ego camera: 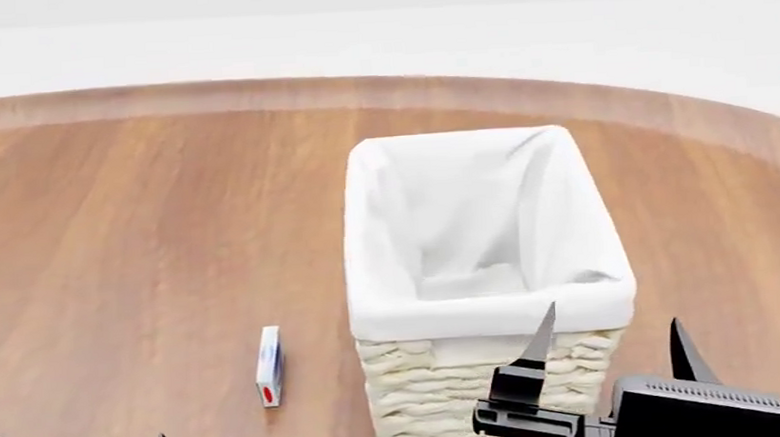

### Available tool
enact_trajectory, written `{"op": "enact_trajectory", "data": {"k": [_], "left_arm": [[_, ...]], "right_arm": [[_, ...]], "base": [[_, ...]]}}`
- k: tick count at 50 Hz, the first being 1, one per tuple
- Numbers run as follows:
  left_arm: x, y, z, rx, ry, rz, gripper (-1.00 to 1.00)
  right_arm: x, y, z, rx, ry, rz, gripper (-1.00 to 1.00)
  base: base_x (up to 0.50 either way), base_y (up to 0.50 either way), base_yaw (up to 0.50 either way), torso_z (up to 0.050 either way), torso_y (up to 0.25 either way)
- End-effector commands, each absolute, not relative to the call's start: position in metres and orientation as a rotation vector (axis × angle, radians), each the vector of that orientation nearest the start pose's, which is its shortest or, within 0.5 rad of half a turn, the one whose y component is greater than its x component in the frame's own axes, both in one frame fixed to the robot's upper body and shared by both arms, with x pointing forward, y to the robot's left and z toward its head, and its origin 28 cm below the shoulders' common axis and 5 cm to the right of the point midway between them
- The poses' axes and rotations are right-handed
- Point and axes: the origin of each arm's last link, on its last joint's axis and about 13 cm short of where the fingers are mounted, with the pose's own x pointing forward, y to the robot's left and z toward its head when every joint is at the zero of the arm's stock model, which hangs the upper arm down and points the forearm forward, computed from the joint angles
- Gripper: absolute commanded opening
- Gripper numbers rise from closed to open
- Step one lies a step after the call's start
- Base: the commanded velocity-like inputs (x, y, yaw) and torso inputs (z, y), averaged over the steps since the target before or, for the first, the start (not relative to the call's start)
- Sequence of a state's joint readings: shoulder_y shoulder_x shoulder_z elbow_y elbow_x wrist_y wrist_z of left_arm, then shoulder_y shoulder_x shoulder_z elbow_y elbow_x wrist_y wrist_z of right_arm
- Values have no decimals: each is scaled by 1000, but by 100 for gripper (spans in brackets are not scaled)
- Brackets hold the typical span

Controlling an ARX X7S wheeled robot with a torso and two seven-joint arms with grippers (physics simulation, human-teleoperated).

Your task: Pick up the cream cheese box, and put it in the basket.

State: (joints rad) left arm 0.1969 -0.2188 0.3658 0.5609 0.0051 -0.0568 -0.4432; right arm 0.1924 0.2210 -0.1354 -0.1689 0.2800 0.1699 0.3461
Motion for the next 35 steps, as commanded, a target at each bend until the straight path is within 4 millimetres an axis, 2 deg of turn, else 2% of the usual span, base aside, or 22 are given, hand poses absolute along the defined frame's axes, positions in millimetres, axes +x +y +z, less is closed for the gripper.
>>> {"op": "enact_trajectory", "data": {"k": [1,3,35], "left_arm": [[153,174,84,35,-284,45,100],[153,175,84,33,-283,47,100],[157,178,89,0,-284,72,100]], "right_arm": [[248,-111,83,63,-168,-133,100],[249,-111,82,70,-122,-134,100],[251,-109,81,76,-120,-133,100]], "base": [[191,-492,0,0,0],[70,-125,0,0,0],[0,0,0,0,0]]}}
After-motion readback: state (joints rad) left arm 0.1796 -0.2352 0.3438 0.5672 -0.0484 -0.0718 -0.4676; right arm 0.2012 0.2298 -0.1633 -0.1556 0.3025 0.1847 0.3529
